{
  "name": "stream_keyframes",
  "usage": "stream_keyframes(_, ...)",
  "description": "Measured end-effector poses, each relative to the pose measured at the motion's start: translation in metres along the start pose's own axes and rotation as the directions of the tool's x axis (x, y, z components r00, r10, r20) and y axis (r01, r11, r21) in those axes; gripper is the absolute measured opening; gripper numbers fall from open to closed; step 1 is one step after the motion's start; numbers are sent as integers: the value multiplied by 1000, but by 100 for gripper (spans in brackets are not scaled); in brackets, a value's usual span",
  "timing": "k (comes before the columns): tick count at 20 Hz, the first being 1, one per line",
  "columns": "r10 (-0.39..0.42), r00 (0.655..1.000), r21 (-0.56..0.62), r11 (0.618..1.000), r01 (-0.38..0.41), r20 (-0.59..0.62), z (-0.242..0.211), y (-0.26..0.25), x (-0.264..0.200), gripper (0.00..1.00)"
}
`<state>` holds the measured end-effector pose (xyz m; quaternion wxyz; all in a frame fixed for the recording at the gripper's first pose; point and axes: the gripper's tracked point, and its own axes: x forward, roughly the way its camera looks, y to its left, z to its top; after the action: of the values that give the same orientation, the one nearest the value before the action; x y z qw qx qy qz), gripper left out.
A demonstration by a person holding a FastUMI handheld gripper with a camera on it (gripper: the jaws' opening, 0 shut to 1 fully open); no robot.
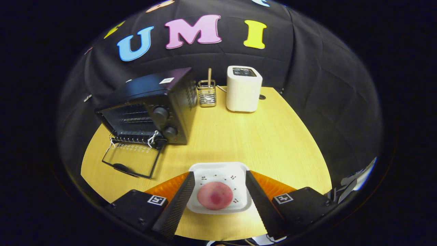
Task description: Open the toaster oven, put the food inside, and close the toaster oven door.
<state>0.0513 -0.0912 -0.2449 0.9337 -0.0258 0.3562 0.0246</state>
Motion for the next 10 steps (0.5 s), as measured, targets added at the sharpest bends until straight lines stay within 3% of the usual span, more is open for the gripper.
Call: stream_keyframes(10,-14,985,20,1000,18,-170,-42,-59,42,98)
